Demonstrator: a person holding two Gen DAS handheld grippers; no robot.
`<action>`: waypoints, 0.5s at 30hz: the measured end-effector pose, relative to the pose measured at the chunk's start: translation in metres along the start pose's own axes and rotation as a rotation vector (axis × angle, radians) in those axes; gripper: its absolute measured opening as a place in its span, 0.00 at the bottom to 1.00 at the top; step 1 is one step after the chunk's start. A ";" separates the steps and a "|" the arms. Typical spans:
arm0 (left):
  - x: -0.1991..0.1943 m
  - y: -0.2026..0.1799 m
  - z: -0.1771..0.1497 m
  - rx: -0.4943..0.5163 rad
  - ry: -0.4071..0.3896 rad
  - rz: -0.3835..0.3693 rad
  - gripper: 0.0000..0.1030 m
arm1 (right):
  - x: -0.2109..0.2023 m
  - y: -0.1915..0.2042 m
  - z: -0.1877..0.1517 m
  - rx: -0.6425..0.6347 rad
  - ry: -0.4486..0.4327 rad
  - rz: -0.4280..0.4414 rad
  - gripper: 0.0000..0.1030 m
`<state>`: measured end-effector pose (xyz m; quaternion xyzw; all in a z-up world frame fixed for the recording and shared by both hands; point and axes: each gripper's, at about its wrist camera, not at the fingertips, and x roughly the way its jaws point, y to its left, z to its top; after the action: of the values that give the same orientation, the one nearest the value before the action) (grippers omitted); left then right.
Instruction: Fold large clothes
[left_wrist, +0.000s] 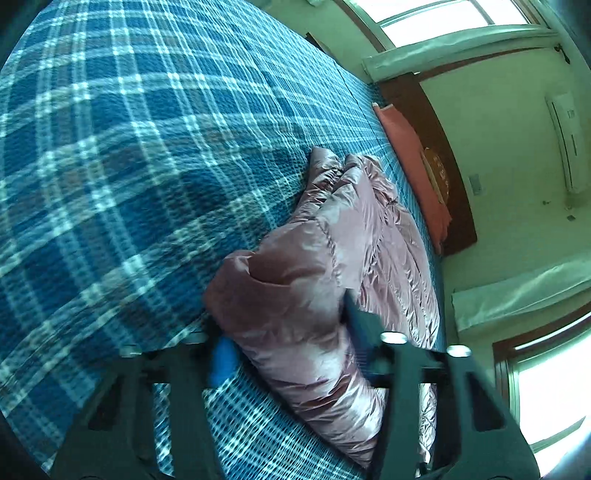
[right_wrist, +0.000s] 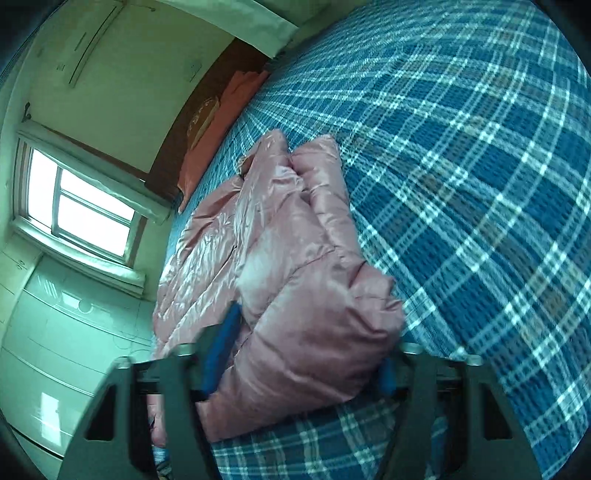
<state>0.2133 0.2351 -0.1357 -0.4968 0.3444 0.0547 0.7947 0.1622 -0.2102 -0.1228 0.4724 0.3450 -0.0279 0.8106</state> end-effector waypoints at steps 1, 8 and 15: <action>0.002 -0.001 0.000 0.005 0.005 0.002 0.27 | 0.005 0.001 0.003 0.005 0.006 0.013 0.36; -0.004 -0.016 0.002 0.073 0.003 -0.003 0.13 | -0.010 0.005 0.003 -0.033 -0.008 0.046 0.19; -0.031 -0.010 -0.005 0.079 0.021 -0.001 0.12 | -0.039 0.001 -0.006 -0.051 0.013 0.052 0.18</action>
<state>0.1918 0.2333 -0.1108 -0.4656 0.3543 0.0357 0.8102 0.1297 -0.2161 -0.1007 0.4605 0.3384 0.0052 0.8206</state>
